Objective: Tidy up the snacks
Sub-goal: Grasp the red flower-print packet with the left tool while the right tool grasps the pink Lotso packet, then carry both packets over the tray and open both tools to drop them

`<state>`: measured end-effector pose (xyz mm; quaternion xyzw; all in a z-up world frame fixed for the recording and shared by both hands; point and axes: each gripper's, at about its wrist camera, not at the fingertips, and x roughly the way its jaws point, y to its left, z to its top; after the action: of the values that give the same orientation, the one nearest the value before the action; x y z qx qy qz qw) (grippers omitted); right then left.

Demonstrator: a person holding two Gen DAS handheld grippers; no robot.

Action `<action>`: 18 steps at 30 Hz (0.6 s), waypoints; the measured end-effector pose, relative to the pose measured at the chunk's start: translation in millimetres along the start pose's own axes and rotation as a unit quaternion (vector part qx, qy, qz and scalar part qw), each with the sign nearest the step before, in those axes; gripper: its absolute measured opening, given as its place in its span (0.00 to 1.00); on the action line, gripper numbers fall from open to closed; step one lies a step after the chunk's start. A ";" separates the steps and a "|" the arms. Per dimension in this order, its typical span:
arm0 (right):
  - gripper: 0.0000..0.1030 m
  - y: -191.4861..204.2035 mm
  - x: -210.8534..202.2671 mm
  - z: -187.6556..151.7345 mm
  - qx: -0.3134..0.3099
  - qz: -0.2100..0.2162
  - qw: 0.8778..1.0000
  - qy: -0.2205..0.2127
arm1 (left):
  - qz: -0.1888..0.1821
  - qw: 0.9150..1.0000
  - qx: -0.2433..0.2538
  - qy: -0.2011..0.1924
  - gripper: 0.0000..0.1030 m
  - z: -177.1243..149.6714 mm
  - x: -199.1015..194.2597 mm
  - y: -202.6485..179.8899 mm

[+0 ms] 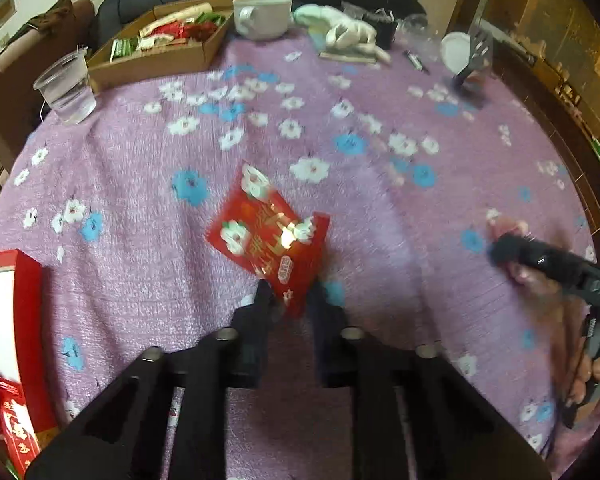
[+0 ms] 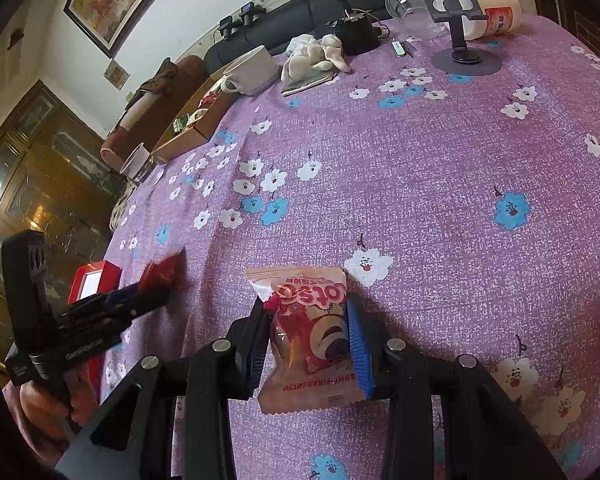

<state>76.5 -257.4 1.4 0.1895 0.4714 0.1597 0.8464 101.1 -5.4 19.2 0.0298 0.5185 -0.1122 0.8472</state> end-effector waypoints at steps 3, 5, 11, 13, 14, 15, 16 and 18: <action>0.36 7.8 1.9 -2.1 -0.017 -0.004 1.000 0.007 | 0.013 1.000 0.013 -0.018 0.11 -3.2 -0.7 -5.2; 0.36 11.7 4.6 -3.6 -0.026 -0.013 1.000 0.009 | -0.001 1.000 0.003 -0.022 0.09 -4.5 -1.9 -4.5; 0.36 6.0 -3.0 -0.9 0.009 0.037 0.999 0.009 | -0.017 0.999 -0.008 -0.051 0.05 -6.8 -19.6 12.2; 0.36 10.1 -7.5 -0.4 0.007 0.049 0.999 0.003 | -0.016 0.998 -0.008 -0.062 0.05 -7.8 -28.8 16.9; 0.36 14.6 -9.8 -0.5 0.003 0.058 0.998 0.000 | -0.017 0.998 -0.008 -0.068 0.05 -8.7 -32.6 18.4; 0.36 17.8 -10.4 -0.5 0.001 0.064 0.998 0.000 | -0.016 0.997 -0.008 -0.076 0.05 -11.1 -39.4 21.5; 0.36 24.0 -10.9 -1.2 -0.003 0.074 0.997 0.002 | -0.016 0.997 -0.008 -0.080 0.05 -12.6 -43.4 23.9; 0.36 34.3 -10.1 -2.9 -0.009 0.080 0.997 0.002 | -0.018 0.995 -0.009 -0.096 0.05 -19.6 -57.5 31.3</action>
<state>65.8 -231.4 23.6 0.2182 0.4548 0.2312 0.8319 65.9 37.5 59.0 0.0022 0.4360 -0.1255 0.8912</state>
